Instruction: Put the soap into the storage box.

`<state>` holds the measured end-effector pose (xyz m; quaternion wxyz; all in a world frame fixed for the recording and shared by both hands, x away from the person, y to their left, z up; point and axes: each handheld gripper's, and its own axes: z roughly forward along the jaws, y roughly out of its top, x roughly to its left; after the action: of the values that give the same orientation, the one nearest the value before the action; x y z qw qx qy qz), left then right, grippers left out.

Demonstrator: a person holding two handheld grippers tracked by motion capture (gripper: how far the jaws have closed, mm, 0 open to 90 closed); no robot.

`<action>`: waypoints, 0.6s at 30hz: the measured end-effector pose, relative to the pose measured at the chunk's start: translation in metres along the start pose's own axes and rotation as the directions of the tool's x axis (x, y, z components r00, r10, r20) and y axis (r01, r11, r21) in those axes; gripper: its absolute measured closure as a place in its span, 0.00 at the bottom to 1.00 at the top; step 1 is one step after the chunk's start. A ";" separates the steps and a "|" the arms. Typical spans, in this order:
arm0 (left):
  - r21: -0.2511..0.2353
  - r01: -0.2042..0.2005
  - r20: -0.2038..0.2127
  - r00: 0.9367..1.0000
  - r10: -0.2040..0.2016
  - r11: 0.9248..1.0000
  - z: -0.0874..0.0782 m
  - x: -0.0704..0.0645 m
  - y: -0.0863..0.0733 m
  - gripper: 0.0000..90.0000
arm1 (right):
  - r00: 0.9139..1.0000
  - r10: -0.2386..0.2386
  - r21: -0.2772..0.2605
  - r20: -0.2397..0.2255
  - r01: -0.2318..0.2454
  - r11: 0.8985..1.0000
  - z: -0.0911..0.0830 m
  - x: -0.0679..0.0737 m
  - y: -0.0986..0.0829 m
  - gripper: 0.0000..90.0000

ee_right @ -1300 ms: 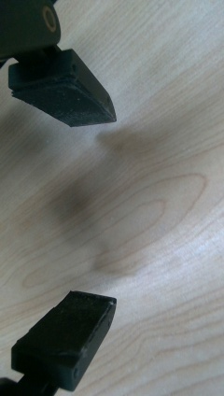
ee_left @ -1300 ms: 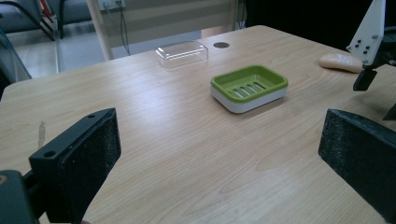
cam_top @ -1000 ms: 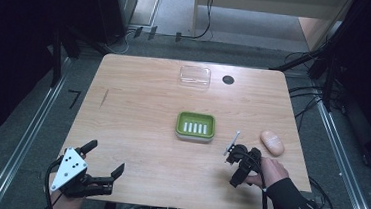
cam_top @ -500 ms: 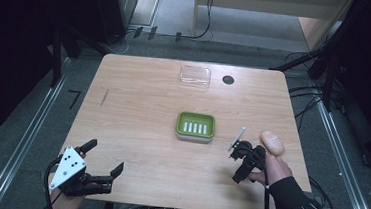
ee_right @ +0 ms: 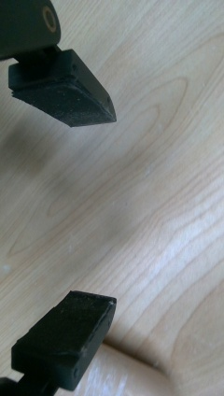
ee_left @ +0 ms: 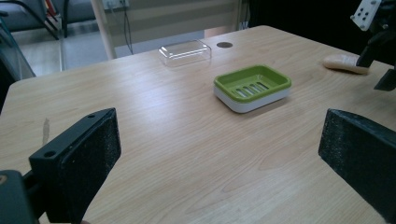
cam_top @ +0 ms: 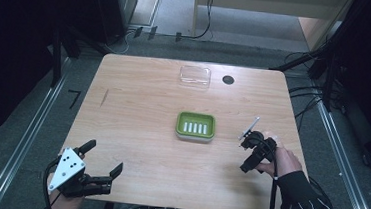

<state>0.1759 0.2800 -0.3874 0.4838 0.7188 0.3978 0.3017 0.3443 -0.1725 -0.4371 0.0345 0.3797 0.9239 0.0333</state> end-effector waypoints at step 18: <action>0.001 -0.002 -0.002 1.000 0.002 1.000 0.000 0.000 0.000 0.00 | 0.999 0.028 -0.011 0.015 -0.028 1.000 -0.008 -0.019 0.005 0.12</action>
<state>0.1759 0.2799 -0.3874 0.4829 0.7190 0.3976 0.3027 0.3603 -0.1826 -0.4280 0.0430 0.3926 0.9180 0.0358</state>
